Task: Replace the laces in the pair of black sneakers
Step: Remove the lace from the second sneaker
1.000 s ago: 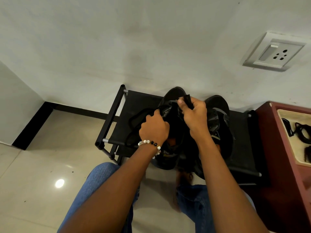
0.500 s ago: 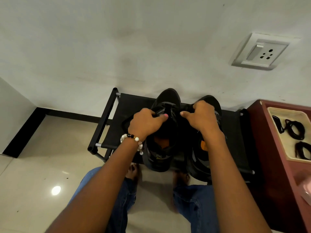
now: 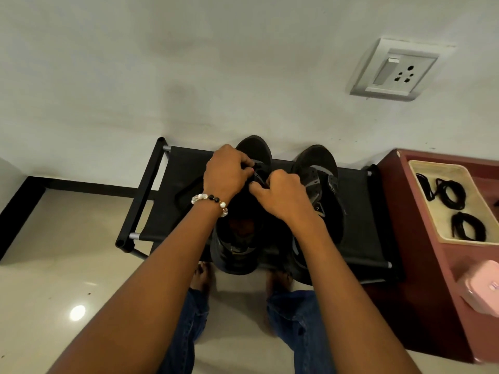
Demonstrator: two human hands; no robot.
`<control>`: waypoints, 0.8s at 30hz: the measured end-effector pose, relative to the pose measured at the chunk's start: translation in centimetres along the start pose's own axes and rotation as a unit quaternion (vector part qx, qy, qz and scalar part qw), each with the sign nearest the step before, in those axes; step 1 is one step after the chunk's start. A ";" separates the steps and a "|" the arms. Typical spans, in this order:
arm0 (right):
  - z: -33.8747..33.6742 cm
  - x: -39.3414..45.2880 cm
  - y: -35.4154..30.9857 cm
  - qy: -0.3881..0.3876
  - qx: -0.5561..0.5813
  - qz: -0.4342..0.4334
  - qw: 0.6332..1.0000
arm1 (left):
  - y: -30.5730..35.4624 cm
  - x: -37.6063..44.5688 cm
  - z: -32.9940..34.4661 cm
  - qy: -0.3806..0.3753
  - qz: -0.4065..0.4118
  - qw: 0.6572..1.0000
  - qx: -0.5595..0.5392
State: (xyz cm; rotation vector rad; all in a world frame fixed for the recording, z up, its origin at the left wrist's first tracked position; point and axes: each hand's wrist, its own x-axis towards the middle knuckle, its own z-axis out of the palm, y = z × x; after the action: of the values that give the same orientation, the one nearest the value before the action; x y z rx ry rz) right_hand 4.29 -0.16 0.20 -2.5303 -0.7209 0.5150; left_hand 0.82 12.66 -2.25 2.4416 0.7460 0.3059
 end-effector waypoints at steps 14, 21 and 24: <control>2.1 -0.9 0.2 -0.012 -0.010 0.022 1.000 | 0.6 -0.5 2.1 0.076 0.051 0.981 0.172; 2.2 -1.3 0.1 0.003 0.008 0.037 0.999 | -0.1 -0.8 1.6 0.139 -0.078 0.987 -0.002; 2.2 -1.3 0.0 0.006 0.011 0.039 0.999 | -1.2 -0.3 1.2 0.140 -0.231 0.926 -0.264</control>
State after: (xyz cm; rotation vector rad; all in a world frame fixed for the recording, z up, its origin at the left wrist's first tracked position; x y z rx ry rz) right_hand 2.22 -0.22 -1.35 -2.5456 -0.6120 0.5318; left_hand 0.48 12.82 -3.95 1.6747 1.1605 0.5882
